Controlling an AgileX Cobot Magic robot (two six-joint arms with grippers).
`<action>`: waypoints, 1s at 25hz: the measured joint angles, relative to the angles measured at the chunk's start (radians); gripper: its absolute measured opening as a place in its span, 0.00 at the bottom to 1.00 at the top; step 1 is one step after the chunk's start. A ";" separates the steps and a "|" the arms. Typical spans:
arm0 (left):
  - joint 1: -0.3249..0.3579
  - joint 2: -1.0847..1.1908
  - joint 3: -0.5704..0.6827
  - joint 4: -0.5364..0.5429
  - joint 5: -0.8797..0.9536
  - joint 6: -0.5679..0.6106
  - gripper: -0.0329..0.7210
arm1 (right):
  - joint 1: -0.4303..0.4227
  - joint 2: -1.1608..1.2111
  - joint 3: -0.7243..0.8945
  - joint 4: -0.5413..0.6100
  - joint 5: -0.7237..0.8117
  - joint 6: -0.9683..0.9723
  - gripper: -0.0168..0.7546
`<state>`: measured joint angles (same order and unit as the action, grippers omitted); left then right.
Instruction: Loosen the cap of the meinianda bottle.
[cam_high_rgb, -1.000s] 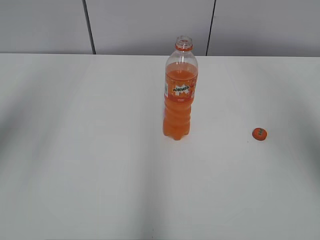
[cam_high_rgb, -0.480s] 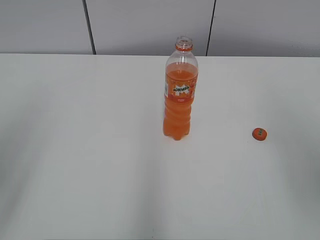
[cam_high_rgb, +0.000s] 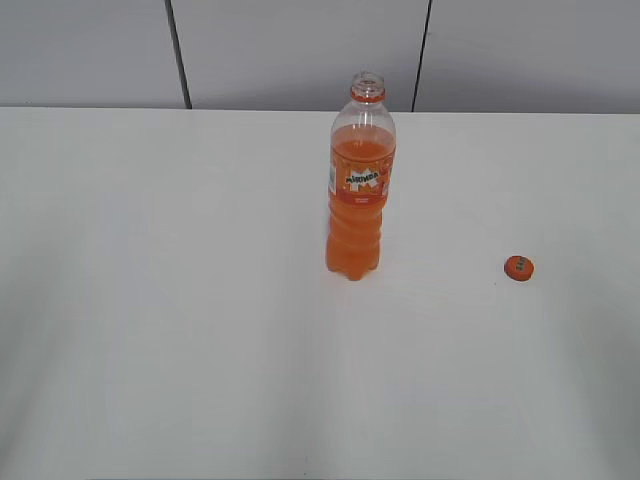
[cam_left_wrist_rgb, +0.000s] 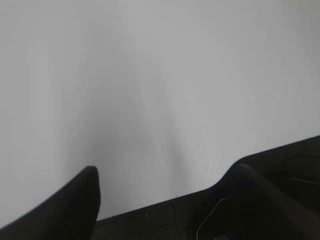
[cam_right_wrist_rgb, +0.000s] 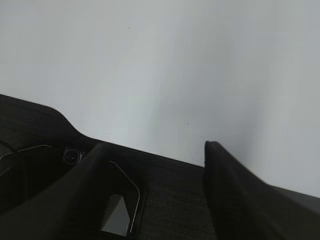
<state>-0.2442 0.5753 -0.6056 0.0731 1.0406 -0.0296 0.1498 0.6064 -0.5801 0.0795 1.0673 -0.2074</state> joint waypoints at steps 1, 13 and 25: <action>0.000 -0.011 0.019 -0.001 -0.002 0.000 0.71 | 0.000 -0.010 0.014 0.001 -0.001 0.000 0.60; 0.000 -0.098 0.036 -0.002 -0.007 0.000 0.71 | 0.000 -0.191 0.136 0.004 -0.044 0.000 0.60; 0.000 -0.387 0.036 -0.005 -0.007 0.000 0.71 | 0.000 -0.449 0.136 0.004 -0.044 0.003 0.60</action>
<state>-0.2442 0.1878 -0.5693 0.0676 1.0341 -0.0296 0.1498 0.1577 -0.4437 0.0834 1.0229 -0.2044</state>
